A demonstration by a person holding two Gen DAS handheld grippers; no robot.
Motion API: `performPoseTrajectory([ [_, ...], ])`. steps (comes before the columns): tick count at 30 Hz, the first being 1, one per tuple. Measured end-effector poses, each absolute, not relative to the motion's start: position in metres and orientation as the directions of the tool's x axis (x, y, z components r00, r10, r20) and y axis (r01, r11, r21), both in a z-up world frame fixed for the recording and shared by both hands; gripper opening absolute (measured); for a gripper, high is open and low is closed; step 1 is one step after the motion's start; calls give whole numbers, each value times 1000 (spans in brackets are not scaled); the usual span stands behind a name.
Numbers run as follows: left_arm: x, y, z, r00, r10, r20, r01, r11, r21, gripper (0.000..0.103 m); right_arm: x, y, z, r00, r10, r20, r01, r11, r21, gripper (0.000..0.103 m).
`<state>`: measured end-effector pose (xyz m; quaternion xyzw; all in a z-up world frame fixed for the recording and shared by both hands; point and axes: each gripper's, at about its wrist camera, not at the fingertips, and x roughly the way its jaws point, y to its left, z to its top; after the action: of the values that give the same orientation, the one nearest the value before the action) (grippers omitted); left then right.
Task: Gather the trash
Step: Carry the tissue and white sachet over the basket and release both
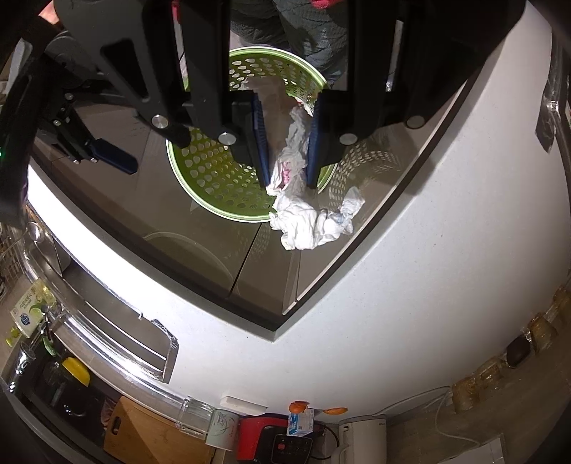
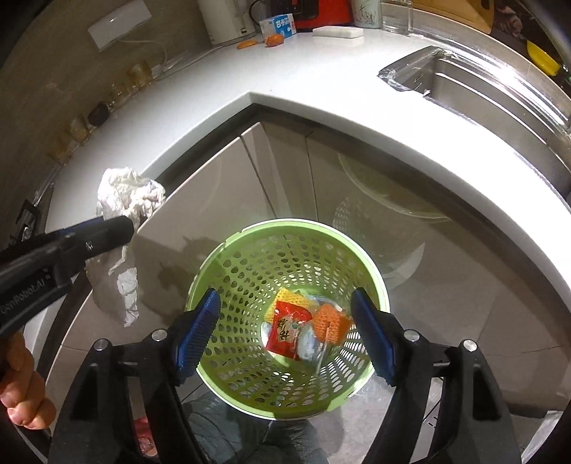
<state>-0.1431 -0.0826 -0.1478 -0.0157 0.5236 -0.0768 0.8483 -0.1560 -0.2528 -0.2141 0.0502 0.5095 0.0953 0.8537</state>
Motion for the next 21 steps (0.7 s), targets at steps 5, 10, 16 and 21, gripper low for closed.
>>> performPoseTrajectory([
  [5, -143, -91, -171, 391, -158, -907, 136, 984, -113, 21, -164, -275, -197, 512, 168, -843, -53, 985, 164, 81],
  [10, -147, -105, -207, 301, -165, -939, 164, 979, -119, 26, -171, -296, -189, 531, 148, -834, 2, 984, 176, 82],
  [16, -153, -115, -228, 237, -147, -960, 169, 980, -108, 65, -177, -310, -190, 527, 147, -837, 34, 981, 193, 83],
  [21, -153, -116, -220, 266, -142, -953, 175, 980, -97, 77, -177, -312, -190, 525, 154, -837, 39, 978, 204, 83],
])
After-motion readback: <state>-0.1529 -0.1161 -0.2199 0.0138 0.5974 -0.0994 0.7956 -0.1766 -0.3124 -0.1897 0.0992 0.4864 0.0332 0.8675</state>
